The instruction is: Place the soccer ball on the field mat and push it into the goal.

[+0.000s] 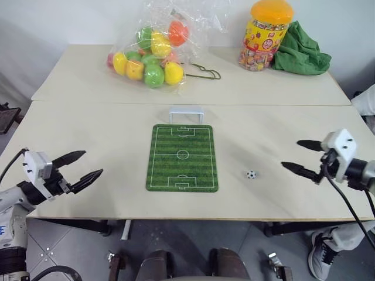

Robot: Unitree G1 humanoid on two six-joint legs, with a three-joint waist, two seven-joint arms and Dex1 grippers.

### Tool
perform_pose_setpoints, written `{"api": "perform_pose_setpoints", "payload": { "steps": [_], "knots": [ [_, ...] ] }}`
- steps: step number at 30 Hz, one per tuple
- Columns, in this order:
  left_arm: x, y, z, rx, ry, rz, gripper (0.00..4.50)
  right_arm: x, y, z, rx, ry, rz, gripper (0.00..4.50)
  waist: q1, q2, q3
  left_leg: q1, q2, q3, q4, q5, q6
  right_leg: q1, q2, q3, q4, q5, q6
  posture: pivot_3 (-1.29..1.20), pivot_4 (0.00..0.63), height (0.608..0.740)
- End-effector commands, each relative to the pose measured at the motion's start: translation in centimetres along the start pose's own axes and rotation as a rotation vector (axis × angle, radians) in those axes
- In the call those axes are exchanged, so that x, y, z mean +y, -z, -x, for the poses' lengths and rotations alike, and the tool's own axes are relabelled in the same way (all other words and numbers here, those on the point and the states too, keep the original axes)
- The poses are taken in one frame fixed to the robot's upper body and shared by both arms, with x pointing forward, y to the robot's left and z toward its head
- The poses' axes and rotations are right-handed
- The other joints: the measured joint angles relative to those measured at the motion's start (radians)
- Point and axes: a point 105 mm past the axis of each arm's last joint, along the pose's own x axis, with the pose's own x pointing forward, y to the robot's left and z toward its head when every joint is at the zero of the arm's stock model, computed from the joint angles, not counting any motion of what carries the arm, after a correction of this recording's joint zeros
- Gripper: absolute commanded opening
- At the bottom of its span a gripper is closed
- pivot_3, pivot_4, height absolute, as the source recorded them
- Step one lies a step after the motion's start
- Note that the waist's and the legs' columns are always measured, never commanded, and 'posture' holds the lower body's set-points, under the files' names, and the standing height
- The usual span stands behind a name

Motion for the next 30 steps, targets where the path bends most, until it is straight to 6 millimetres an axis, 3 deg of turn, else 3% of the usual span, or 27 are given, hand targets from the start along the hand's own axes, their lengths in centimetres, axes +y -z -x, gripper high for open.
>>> {"api": "perform_pose_setpoints", "payload": {
  "steps": [1, 6, 16, 21, 28, 30],
  "knots": [
    [-0.7, -1.2, -1.4, -0.049, 0.038, -0.026, 4.5, 1.9, -1.7, -1.4, -0.024, -0.15, 0.073, 4.48, 0.002, 0.0, 0.0, 0.0, 0.0, 0.0, 0.0, 0.0, 0.0, 0.0, 0.0, 0.0, 0.0, 0.0, 0.0, 0.0, 0.15, 0.74],
    [-1.6, -0.8, -2.2, -0.059, 0.062, -0.018, 4.5, 3.5, -0.7, -3.2, 0.01, -0.288, 0.135, 4.48, 0.001, 0.0, 0.0, -0.001, 0.0, 0.0, 0.002, 0.0, 0.001, 0.0, 0.0, 0.0, 0.0, 0.0, 0.0, 0.0, 0.15, 0.74],
    [-2.3, -0.4, -2.0, -0.06, 0.043, -0.001, 4.5, 4.6, 1.5, -5.7, 0.034, -0.379, 0.127, 4.48, -0.001, -0.001, 0.001, -0.001, 0.001, 0.0, 0.003, 0.0, 0.0, 0.0, 0.001, -0.001, 0.001, 0.0, 0.0, 0.0, 0.15, 0.74],
    [-2.2, -0.4, -1.8, -0.059, 0.033, -0.005, 4.5, 4.6, 1.5, -6.2, 0.013, -0.38, 0.132, 3.32, -0.001, -0.001, 0.001, -0.001, 0.001, 0.0, 0.004, 0.0, 0.0, 0.0, 0.001, 0.0, 0.001, 0.0, 0.0, 0.0, 0.15, 0.74],
    [-2.2, -0.3, -1.6, -0.059, 0.028, -0.008, 4.5, 4.6, 0.9, -6.2, -0.006, -0.375, 0.144, 1.0, -0.001, -0.001, 0.001, -0.001, 0.001, 0.0, 0.004, 0.0, 0.0, 0.0, 0.001, 0.0, 0.001, 0.0, 0.0, 0.0, 0.15, 0.74],
    [-2.2, -0.4, -1.6, -0.062, 0.034, -0.012, 4.5, 4.4, 0.4, -6.2, -0.018, -0.369, 0.156, 0.85, -0.001, -0.001, 0.001, -0.001, 0.001, 0.0, 0.004, 0.0, 0.0, 0.0, 0.001, 0.0, 0.001, 0.0, 0.0, 0.0, 0.15, 0.74]
  ]
}}
